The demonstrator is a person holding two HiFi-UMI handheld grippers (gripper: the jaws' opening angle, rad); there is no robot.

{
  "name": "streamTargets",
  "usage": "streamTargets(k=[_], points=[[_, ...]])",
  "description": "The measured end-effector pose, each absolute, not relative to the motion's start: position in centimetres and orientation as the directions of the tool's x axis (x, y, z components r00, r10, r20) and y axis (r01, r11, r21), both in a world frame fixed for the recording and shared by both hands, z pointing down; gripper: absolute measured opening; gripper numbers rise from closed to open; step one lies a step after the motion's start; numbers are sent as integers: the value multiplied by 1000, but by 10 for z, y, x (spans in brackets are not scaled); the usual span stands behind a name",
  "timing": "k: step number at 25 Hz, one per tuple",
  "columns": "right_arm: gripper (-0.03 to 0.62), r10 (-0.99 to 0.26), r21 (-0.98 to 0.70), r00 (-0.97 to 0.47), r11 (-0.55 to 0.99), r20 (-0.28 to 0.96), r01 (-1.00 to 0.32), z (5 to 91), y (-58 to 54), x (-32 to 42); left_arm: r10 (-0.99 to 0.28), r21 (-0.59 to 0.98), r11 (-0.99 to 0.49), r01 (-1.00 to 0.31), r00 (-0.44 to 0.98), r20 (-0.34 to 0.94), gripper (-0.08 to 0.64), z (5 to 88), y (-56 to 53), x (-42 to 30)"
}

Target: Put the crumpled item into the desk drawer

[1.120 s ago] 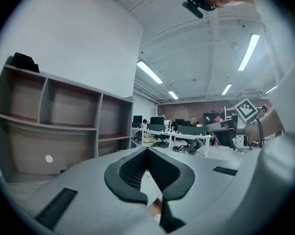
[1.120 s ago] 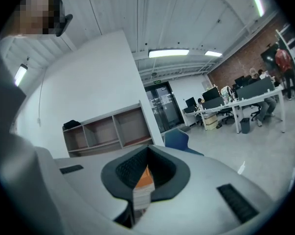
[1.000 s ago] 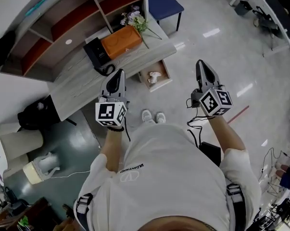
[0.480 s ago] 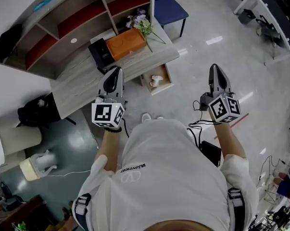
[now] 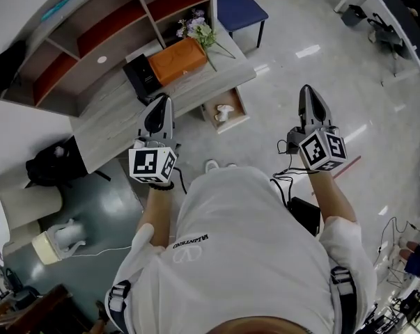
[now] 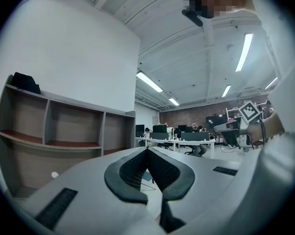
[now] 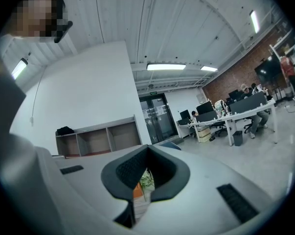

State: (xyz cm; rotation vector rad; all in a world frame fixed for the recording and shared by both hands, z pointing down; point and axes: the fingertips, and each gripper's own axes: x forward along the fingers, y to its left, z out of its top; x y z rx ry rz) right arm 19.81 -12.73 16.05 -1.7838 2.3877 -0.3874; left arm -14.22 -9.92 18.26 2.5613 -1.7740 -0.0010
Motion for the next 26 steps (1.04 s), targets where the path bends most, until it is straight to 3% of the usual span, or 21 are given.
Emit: streamTargets(k=[26], points=[[-3,-947,-292,-316,285,64,-913,167,-126,186,-931,31,-364,-931,364,27,2,189,-97,-137]])
